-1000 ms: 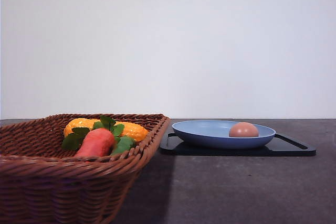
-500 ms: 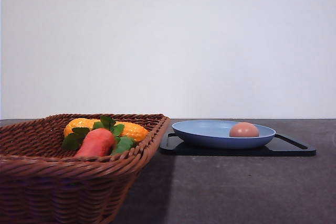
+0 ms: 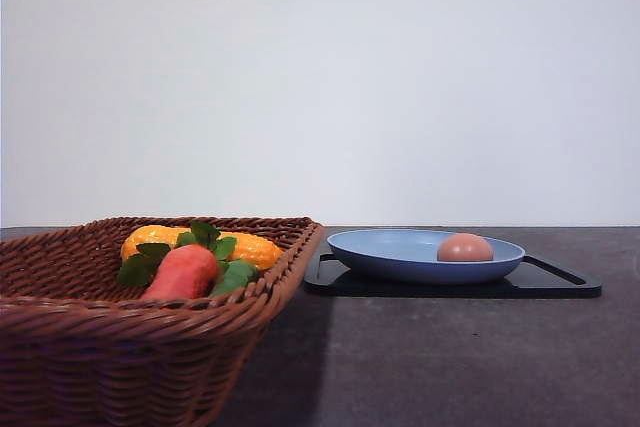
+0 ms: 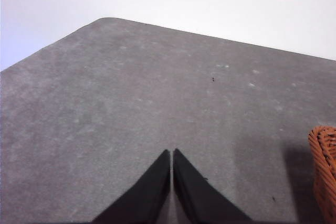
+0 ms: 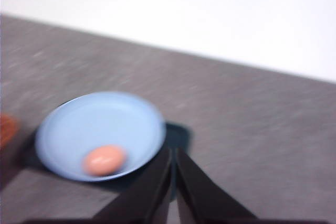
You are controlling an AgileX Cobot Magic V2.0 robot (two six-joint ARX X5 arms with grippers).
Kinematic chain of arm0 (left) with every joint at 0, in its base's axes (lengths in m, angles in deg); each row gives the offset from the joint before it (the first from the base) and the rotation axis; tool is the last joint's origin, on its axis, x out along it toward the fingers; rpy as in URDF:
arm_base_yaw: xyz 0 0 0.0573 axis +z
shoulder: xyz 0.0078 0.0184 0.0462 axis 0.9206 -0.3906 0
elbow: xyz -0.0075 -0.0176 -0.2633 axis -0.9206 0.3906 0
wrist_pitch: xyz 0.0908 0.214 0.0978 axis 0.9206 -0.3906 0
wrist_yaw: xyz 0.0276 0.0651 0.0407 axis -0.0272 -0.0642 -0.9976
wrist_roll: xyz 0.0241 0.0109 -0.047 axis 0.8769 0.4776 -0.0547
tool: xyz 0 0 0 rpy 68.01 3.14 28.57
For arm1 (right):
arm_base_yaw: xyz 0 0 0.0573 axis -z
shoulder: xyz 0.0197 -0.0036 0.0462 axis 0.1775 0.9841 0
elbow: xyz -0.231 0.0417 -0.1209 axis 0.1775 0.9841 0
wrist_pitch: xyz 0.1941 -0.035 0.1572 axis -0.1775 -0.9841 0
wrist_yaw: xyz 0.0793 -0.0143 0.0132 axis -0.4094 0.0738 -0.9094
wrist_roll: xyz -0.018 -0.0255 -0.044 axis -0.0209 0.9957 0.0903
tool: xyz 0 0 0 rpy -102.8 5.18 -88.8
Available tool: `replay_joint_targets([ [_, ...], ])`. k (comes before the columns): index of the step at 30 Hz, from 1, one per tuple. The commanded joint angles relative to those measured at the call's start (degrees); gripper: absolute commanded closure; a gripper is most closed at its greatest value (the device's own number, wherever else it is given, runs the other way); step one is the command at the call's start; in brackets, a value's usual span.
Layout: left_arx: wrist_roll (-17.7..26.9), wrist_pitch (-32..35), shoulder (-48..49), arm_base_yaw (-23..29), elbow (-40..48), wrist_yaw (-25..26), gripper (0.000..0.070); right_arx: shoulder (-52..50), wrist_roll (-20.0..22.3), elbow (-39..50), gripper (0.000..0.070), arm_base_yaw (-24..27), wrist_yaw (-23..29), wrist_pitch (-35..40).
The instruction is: Transfer egg from basket to plate and serve
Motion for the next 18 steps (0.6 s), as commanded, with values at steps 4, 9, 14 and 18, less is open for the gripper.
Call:
replay_joint_targets([
  [4, -0.22, -0.81, 0.07, 0.11, 1.33, 0.0, 0.07, -3.64, 3.64, 5.54, 0.07, 12.16, -12.69, 2.75],
  [9, -0.22, -0.81, 0.07, 0.11, 1.33, 0.0, 0.07, -8.13, 3.58, 13.12, 0.07, 22.79, -24.01, 7.59],
  [14, -0.22, -0.81, 0.07, 0.11, 1.33, 0.0, 0.07, -12.18, 3.3, 20.11, 0.07, 26.43, -27.24, 10.88],
  [18, -0.22, -0.81, 0.07, 0.11, 1.33, 0.0, 0.07, -14.89, 3.12, 24.21, 0.07, 26.93, -28.05, 12.08],
])
